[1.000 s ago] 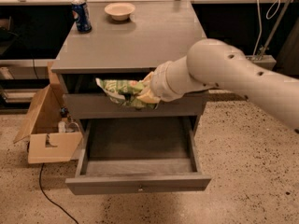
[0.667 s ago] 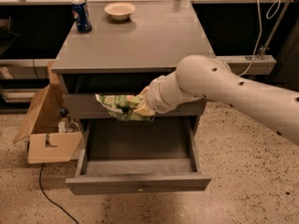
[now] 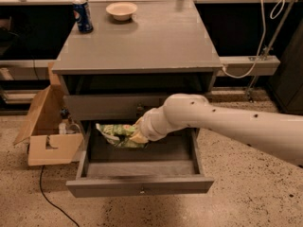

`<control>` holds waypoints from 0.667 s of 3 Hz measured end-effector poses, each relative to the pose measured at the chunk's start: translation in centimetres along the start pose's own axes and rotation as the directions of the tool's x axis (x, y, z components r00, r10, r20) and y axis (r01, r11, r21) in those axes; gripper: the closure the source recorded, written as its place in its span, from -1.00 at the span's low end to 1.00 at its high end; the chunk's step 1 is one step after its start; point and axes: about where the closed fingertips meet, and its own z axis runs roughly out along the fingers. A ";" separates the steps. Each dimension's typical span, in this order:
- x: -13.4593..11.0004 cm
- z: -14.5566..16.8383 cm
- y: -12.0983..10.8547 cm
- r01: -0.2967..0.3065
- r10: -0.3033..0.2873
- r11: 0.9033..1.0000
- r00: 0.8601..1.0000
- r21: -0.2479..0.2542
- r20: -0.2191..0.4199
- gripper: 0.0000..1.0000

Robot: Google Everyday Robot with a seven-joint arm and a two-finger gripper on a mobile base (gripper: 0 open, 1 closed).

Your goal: Place green jalapeno chip bag into middle drawer

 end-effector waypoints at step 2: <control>3.8 10.7 -1.0 -0.113 0.114 0.994 0.991 -0.009 0.074 1.00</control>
Offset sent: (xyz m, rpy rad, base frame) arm 0.0668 0.0515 -0.1723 0.1466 0.0886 -0.1317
